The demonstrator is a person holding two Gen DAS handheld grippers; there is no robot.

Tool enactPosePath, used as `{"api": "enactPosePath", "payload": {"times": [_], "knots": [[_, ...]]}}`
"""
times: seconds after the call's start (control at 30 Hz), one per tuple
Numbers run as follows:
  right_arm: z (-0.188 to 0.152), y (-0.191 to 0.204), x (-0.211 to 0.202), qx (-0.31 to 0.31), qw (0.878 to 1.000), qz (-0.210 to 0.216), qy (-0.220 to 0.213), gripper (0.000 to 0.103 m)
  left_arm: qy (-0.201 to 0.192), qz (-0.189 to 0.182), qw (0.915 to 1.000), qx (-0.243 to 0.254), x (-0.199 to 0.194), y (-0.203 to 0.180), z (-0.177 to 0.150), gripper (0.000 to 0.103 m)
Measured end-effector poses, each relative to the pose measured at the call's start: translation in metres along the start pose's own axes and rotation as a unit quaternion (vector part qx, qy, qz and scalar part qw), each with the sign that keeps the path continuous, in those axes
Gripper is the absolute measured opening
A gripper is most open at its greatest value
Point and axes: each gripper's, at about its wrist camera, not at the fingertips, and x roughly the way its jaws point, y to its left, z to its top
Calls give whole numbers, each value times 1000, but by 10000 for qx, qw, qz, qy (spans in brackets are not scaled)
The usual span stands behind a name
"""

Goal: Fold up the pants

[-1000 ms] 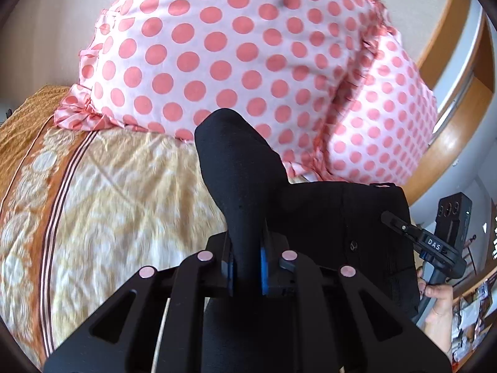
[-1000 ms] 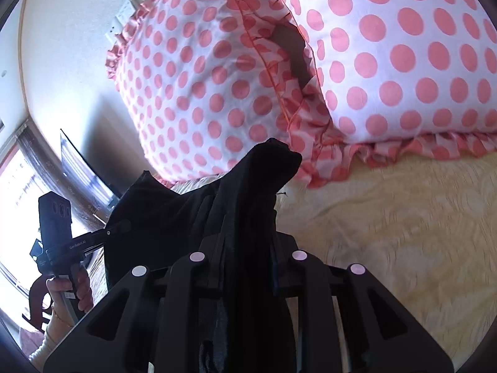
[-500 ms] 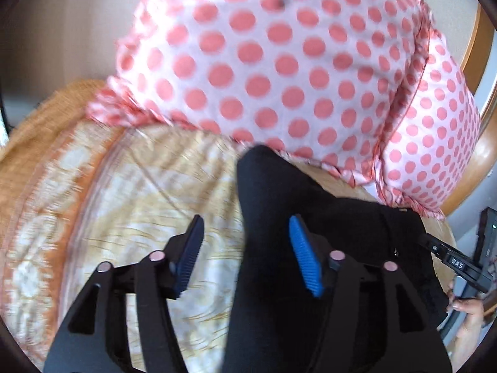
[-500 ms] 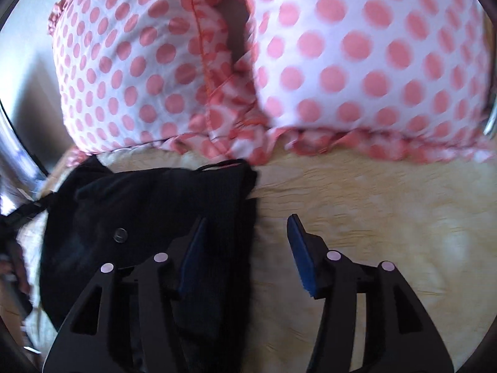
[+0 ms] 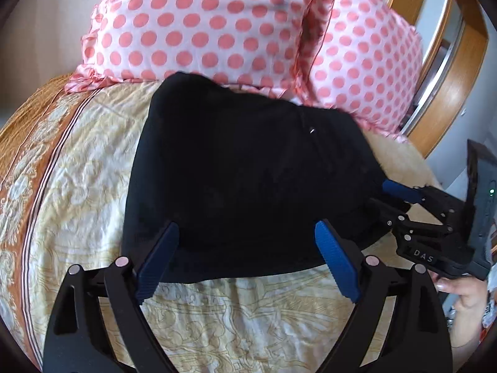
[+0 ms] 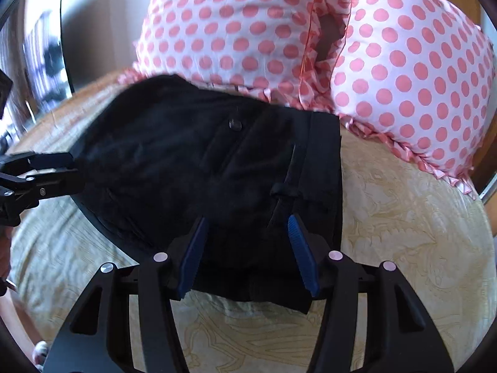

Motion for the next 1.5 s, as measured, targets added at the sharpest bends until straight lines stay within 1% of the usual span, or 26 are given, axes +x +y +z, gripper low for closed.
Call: {"api": "enactPosePath", "payload": {"times": [0.03,0.1,0.13,0.17,0.2,0.23,0.3,0.33,0.37,0.4,0.43,0.47,0.53,0.57,0.6,0.7,0.8,0.9,0.93,1.0,1.07,1.2,1.27,1.37,1.5], "knots": [[-2,1,3,34,10000,-57,45,58,-33,162,9998,99,4,-3,-3,89],[-3,2,6,145,9998,-106,90,58,-36,383,9990,246,9,-8,-5,93],[-3,2,7,153,9997,-158,89,60,-47,463,9985,295,13,-12,-6,98],[-3,1,9,174,9996,-200,77,61,32,517,9981,337,17,-14,-5,101],[-3,1,10,228,9995,-208,66,62,72,576,9977,351,19,-16,-3,101],[-4,-2,9,342,9993,-157,75,62,22,609,9977,303,18,-17,-2,101],[-7,-7,-2,667,9977,-89,-19,63,100,544,9983,191,13,-15,-2,101],[-13,-11,-17,964,9951,-4,-224,71,128,489,9986,131,5,-14,-4,101],[-19,-12,-28,1133,9929,72,-369,80,94,444,9989,79,-5,-13,-8,101],[-24,-13,-37,1269,9908,59,-472,102,27,470,9989,40,-16,-10,-14,101],[-33,-11,-49,1444,9875,-37,-629,102,-45,546,9985,37,-25,-10,-22,101],[-42,-8,-58,1540,9852,-18,-757,102,-110,641,9979,63,-33,-10,-29,101],[-60,2,-70,1583,9828,82,-946,102,-226,843,9960,170,-46,-12,-47,101],[-67,6,-73,1604,9820,10,-1000,102,-295,930,9950,223,-52,-12,-57,101],[-77,14,-75,1600,9818,-111,-1015,102,-346,981,9943,246,-56,-11,-64,101],[-94,26,-72,1652,9813,-266,-956,102,-499,1158,9917,252,-66,-10,-85,101],[-103,33,-67,1625,9817,-415,-901,102,-484,1205,9914,187,-67,-7,-100,101],[-108,40,-63,1501,9826,-590,-918,102,-473,1301,9901,216,-63,-5,-106,101],[-109,42,-61,1498,9830,-589,-887,102,-447,1361,9894,222,-61,-4,-108,101],[-112,43,-59,1547,9831,-533,-819,102,-399,1356,9898,172,-58,0,-110,101],[-113,44,-56,1587,9832,-500,-753,102,-452,1387,9891,212,-58,0,-111,101],[-112,50,-56,1487,9843,-578,-755,102,-460,1441,9883,217,-56,-1,-111,101],[-112,52,-54,1497,9847,-531,-720,102,-469,1518,9870,247,-54,-2,-111,101],[-112,59,-52,1349,9858,-715,-694,102,-542,1559,9860,231,-54,-3,-113,101],[-114,59,-53,1410,9845,-756,-719,102,-636,1607,9848,197,-55,-4,-116,101]]}}
